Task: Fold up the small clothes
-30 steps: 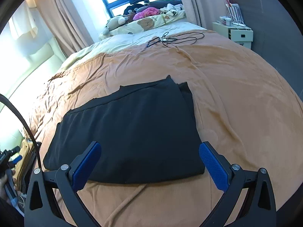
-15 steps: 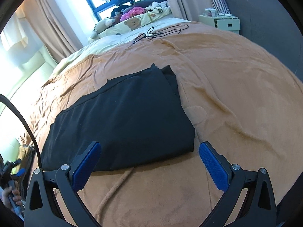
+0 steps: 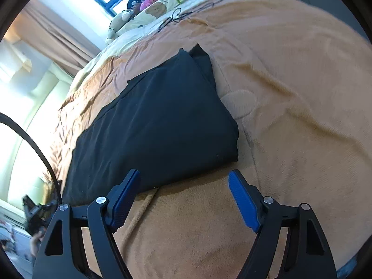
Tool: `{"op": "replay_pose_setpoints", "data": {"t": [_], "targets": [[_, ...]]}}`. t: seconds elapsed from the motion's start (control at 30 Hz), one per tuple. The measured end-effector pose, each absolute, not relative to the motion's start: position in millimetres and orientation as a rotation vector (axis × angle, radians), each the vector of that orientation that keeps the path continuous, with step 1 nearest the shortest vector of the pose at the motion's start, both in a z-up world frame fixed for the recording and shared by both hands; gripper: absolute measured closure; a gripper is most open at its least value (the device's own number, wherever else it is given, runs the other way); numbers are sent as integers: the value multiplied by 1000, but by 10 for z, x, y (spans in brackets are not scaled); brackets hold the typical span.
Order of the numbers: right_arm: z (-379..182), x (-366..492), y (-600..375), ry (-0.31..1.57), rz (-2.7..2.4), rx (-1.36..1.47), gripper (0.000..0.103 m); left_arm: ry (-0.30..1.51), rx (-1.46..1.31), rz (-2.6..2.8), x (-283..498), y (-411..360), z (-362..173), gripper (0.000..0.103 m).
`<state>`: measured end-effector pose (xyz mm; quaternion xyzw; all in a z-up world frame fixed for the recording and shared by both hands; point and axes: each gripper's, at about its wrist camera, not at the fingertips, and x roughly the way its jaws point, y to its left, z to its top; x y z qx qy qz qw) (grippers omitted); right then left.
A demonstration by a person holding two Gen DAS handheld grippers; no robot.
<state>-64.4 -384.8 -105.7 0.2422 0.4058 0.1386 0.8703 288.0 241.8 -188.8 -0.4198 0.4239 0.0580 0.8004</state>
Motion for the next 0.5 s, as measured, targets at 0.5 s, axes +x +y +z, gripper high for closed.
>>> {"op": "replay_pose_setpoints", "data": {"t": [0.5], "targets": [[-1425, -332, -4039, 887, 336, 733, 26, 906, -971, 179, 3035, 2472, -2125, 48]]}}
